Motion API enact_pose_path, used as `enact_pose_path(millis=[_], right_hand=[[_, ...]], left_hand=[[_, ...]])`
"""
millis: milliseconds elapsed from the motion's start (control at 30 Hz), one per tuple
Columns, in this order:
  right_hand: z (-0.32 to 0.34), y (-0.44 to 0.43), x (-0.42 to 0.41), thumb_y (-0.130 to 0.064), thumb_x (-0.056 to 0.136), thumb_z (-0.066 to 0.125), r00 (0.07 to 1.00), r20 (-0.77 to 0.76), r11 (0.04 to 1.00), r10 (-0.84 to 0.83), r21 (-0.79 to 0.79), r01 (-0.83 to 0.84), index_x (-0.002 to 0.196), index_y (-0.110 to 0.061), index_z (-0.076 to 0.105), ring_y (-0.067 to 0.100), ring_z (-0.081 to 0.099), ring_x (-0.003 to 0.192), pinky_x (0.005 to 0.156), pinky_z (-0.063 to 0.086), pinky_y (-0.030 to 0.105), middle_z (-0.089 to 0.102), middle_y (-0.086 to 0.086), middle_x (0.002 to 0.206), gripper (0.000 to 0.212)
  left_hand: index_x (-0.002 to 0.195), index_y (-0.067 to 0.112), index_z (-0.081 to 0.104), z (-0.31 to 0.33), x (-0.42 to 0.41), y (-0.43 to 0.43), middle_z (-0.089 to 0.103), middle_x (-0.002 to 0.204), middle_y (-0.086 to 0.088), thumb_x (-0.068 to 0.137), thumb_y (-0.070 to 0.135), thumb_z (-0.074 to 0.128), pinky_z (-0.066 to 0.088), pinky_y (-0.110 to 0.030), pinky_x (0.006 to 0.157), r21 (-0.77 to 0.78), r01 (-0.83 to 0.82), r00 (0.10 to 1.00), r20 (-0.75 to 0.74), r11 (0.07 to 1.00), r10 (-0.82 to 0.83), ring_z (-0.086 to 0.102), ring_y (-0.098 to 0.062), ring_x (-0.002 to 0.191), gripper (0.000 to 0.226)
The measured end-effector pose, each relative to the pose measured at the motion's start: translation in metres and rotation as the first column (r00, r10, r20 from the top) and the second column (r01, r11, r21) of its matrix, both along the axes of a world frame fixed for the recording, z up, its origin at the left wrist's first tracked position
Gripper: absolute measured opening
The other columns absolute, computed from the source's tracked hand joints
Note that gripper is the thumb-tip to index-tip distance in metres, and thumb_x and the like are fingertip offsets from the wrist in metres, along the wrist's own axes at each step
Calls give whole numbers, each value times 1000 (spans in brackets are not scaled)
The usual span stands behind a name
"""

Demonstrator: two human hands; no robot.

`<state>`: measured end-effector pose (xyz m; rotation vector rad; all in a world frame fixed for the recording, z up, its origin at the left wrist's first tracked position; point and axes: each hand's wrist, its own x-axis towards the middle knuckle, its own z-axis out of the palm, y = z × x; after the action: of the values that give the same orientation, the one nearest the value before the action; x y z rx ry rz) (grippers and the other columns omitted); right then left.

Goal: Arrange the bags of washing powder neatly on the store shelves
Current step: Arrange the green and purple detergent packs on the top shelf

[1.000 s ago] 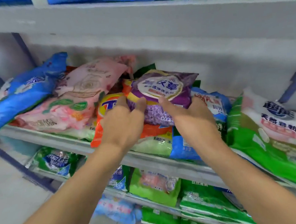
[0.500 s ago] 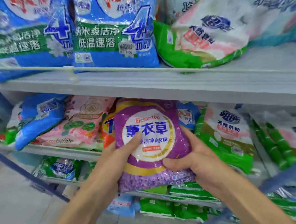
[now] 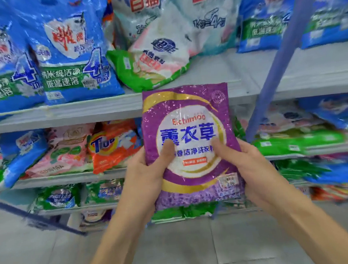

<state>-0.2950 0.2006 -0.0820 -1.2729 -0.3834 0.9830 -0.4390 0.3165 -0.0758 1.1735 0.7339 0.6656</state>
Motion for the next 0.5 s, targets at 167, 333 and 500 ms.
enact_pose_path(millis=[167, 333, 500], right_hand=[[38, -78, 49, -28, 86, 71, 981, -30, 980, -194, 39, 195, 117, -14, 73, 32, 75, 102, 93, 59, 47, 78, 13, 110, 34], [64, -166, 103, -29, 85, 69, 943, 14, 938, -333, 104, 329, 115, -16, 74, 29, 75, 102, 91, 61, 42, 78, 10, 110, 33], [81, -249, 154, -27, 90, 69, 890, 66, 886, -452, 151, 438, 120, -14, 73, 32, 74, 104, 99, 55, 48, 77, 13, 111, 32]], left_hand=[[102, 21, 75, 35, 67, -65, 80, 94, -2, 87, 61, 45, 64, -32, 69, -17, 118, 993, 18, 993, -117, 78, -19, 87, 53], [119, 21, 70, 63, 135, -141, 79, 107, -5, 95, 46, 53, 64, -36, 74, -69, 266, 960, 107, 961, -258, 76, -23, 97, 39], [127, 26, 67, 86, 200, -205, 75, 118, -7, 95, 39, 59, 56, -50, 96, -113, 384, 913, 196, 917, -358, 73, -28, 108, 35]])
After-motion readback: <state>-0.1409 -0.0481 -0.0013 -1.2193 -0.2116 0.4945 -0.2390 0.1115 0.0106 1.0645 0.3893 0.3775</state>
